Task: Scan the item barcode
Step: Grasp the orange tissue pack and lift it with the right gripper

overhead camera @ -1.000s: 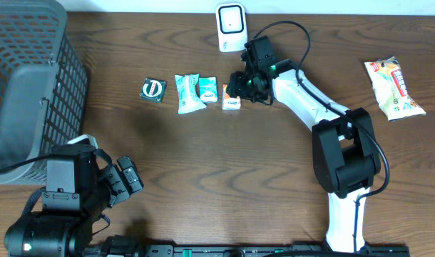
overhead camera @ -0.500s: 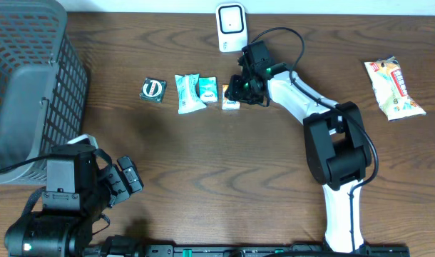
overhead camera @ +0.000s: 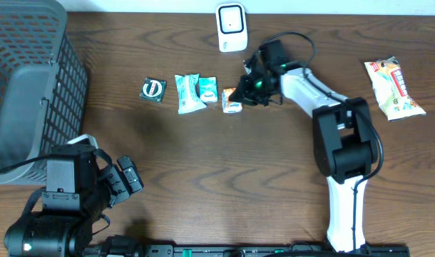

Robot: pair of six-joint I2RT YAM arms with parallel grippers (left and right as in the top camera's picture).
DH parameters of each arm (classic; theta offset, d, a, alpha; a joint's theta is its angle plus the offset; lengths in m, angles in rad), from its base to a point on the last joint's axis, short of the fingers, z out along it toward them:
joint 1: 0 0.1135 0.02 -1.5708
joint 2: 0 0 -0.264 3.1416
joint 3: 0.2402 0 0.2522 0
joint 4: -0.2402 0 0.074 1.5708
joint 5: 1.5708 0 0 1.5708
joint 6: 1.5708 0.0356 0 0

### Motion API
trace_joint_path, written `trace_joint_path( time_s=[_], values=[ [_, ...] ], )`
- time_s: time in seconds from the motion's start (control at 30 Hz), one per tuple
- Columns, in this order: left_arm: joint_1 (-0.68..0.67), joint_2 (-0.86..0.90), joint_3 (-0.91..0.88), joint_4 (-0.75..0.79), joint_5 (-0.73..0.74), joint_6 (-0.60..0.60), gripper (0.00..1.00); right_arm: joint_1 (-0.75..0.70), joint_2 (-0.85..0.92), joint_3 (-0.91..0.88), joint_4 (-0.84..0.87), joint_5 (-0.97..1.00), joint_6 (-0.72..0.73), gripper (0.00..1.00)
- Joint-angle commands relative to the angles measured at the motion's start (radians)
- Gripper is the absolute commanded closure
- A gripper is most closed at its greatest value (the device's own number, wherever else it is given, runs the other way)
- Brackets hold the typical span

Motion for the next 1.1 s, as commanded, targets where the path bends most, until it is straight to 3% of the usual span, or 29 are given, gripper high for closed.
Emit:
trace_joint_path(
  time_s=[0.0, 0.2, 0.3, 0.8, 0.9, 1.07],
  values=[
    [-0.002, 0.0, 0.001, -0.003, -0.006, -0.006, 0.02, -0.062, -0.003, -0.009, -0.003, -0.367, -0.141, 0.99],
    [-0.002, 0.0, 0.001, -0.003, -0.006, -0.006, 0.02, -0.134, -0.003, -0.009, -0.003, -0.747, -0.283, 0.99],
    [-0.002, 0.0, 0.001, -0.003, -0.006, -0.006, 0.02, -0.153, -0.003, -0.009, -0.002, -0.835, -0.309, 0.99],
    [-0.002, 0.0, 0.001, -0.003, -0.006, -0.006, 0.02, -0.169, -0.057, -0.009, -0.003, -0.856, -0.396, 0.99],
    [-0.002, 0.0, 0.001, -0.003, -0.006, -0.006, 0.03, -0.169, -0.092, -0.009, -0.014, -0.745, -0.373, 0.99],
    [-0.002, 0.0, 0.001, -0.003, -0.006, -0.006, 0.02, -0.158, -0.104, -0.009, -0.18, -0.274, -0.338, 0.99]
  ],
)
